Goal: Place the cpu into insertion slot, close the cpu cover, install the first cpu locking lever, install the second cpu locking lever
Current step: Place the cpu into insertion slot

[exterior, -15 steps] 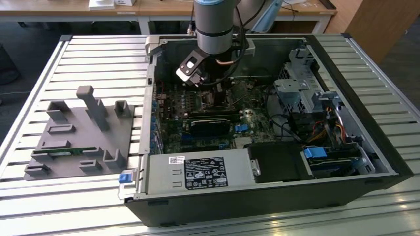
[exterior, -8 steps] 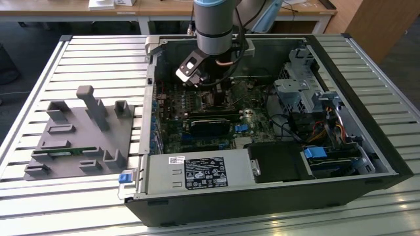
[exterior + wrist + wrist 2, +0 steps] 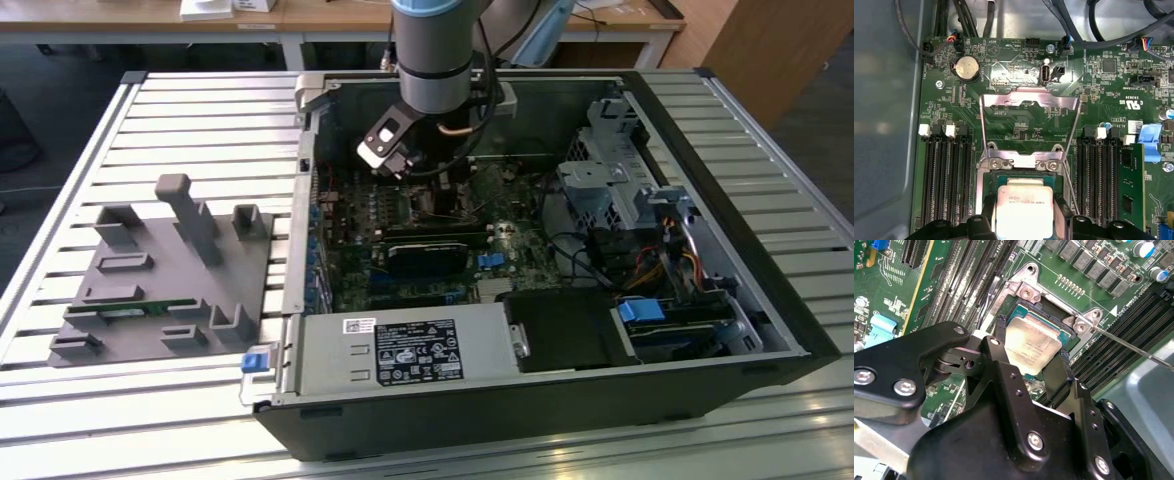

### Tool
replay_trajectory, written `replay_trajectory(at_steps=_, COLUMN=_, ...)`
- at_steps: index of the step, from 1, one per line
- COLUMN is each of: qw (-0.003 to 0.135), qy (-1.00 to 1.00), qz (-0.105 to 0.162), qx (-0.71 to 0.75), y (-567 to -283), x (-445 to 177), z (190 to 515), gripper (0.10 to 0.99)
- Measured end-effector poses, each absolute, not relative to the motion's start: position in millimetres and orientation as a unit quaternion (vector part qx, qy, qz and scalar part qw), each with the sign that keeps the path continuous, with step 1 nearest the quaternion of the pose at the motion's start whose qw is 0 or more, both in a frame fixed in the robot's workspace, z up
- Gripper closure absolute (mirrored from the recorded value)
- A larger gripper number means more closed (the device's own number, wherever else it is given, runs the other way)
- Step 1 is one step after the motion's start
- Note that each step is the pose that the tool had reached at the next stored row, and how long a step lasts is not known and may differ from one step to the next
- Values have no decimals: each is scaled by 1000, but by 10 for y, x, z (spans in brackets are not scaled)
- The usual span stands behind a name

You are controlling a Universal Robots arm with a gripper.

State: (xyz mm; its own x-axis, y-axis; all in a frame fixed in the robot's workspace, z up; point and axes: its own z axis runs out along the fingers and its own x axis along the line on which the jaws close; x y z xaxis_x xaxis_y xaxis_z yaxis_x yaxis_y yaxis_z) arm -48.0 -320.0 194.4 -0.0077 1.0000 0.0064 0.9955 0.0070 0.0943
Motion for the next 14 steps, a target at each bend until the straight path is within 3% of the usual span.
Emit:
replay_trajectory(at_steps=12, qw=31, qy=709, qz=36, qx=704, y=-3199, x=-480, z=1941, gripper=533)
replay_trajectory(at_steps=13, qw=31, qy=709, qz=36, qx=704, y=-3199, x=-479, z=1941, gripper=471)
replay_trajectory(at_steps=14, qw=31, qy=709, qz=36, qx=704, y=-3199, x=-480, z=1941, gripper=471)
